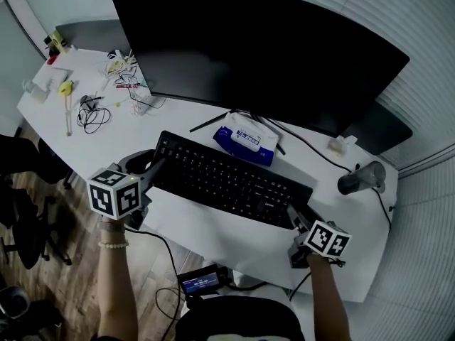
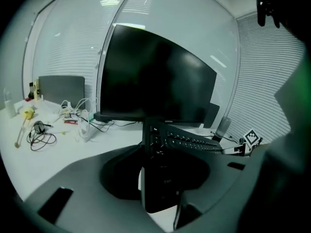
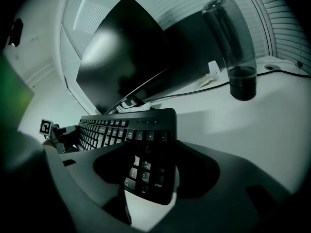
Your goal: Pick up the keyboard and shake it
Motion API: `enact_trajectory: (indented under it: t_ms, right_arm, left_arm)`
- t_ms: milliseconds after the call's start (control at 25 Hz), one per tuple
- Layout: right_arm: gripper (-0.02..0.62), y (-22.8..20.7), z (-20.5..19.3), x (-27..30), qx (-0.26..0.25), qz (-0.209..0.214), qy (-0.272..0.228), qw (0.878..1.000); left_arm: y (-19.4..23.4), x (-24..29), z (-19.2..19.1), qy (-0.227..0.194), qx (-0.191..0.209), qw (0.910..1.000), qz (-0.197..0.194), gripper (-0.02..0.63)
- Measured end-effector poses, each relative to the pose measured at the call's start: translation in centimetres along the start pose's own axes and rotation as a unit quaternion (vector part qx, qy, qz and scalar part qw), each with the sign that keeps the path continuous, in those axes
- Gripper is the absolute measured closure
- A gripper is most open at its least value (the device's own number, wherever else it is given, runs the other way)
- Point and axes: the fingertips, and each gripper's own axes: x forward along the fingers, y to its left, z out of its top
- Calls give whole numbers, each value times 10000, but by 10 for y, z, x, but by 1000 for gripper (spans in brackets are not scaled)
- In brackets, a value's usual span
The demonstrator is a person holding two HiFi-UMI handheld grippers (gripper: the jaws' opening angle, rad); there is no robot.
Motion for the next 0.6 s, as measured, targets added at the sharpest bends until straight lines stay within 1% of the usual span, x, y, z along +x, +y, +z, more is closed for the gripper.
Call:
enact_trajectory:
  t_ms: [160, 280, 400, 600]
  right_arm:
    - [316, 11, 11, -8, -55, 361, -279, 9989]
    - [316, 22, 23, -12, -81, 685, -514, 9963]
    - [316, 34, 36, -14, -100, 1064, -752, 9914]
    - [316, 54, 54, -16, -140, 1677, -1145, 9791]
  left_arm:
    - [-19, -34, 26, -378, 442, 9978, 321, 440]
    - [-37, -60, 50, -695, 838, 9923, 584, 440]
    - [-57, -86, 74, -1025, 1270, 9829, 848, 440]
    - [-92, -129, 107, -1493, 1978, 9605, 1266, 440]
